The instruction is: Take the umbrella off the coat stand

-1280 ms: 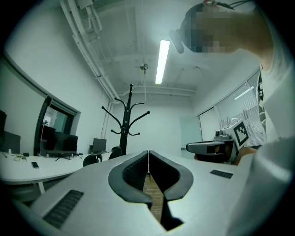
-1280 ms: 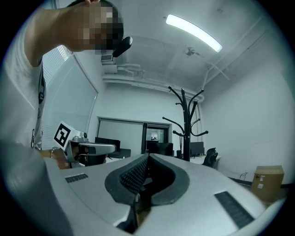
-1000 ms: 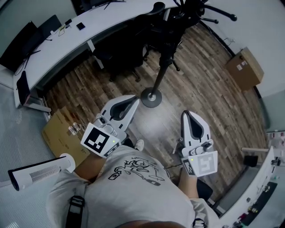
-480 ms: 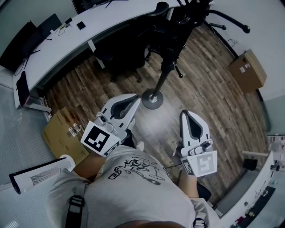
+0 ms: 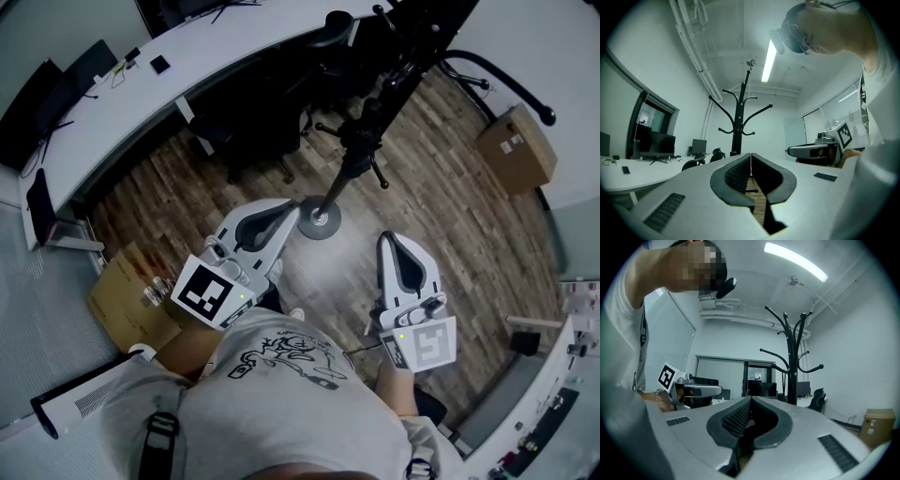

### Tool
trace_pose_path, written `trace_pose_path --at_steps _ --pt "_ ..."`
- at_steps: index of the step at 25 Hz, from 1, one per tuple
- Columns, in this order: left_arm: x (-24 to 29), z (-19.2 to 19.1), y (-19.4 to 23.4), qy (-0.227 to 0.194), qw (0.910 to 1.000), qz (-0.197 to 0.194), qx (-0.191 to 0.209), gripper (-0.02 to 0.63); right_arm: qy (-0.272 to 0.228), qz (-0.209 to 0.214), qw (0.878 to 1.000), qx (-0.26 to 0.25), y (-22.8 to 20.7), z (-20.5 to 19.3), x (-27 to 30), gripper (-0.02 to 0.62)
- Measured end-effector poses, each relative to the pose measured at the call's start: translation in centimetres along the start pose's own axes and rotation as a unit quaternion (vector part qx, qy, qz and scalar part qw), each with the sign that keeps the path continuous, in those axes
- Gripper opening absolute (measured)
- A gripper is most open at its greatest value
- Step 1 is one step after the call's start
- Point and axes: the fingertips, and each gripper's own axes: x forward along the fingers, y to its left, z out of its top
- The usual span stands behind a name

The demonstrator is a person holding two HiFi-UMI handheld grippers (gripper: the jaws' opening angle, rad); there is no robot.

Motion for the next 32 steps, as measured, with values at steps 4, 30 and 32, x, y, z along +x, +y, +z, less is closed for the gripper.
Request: trace_pose_path --at_steps 4,30,32 --pt "1.6 0.4 2.7 -0.002 0.9999 -0.011 -0.005 0.023 0.003 -0.009 1.000 -0.003 -0.6 0.6 2.9 0.009" --pt "12.4 2.4 11.9 -0.008 0.9900 -0.140 -0.009 0.025 0.003 -0.128 0.992 -0.015 -7.0 2.6 13.7 0.009" --pt "13.6 2.3 11.5 -0.008 0.9892 -0.146 -0.012 0.025 0.004 -0.132 0.991 -0.014 -8.0 2.6 13.7 0.009"
